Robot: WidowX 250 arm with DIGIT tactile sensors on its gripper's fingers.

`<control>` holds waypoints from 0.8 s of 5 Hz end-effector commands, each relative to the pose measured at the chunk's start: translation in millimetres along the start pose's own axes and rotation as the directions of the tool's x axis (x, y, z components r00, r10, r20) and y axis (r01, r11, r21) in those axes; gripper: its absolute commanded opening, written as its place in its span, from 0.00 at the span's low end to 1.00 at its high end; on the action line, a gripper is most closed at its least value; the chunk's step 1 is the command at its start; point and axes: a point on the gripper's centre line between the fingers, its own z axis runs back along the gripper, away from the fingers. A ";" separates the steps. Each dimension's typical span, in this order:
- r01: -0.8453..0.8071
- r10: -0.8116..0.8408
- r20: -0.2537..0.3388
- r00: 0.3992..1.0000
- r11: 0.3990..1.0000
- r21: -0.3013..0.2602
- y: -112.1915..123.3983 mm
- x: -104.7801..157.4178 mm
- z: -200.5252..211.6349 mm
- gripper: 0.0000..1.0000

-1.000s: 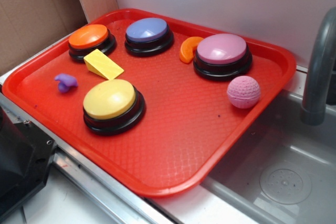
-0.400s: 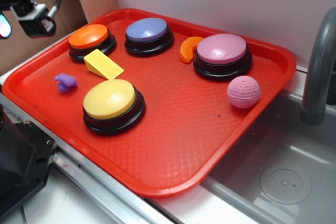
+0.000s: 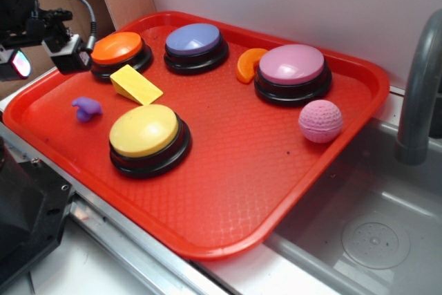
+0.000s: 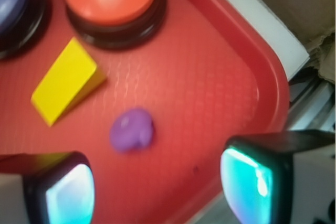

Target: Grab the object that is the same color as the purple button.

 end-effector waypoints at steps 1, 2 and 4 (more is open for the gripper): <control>-0.010 0.009 -0.016 1.000 0.999 -0.043 -0.6 5.6 -30.4 1.00; 0.023 -0.025 -0.045 0.999 0.999 -0.045 -7.0 0.5 -45.0 1.00; 0.039 -0.045 -0.076 0.996 0.996 -0.076 -10.3 -2.9 -63.1 1.00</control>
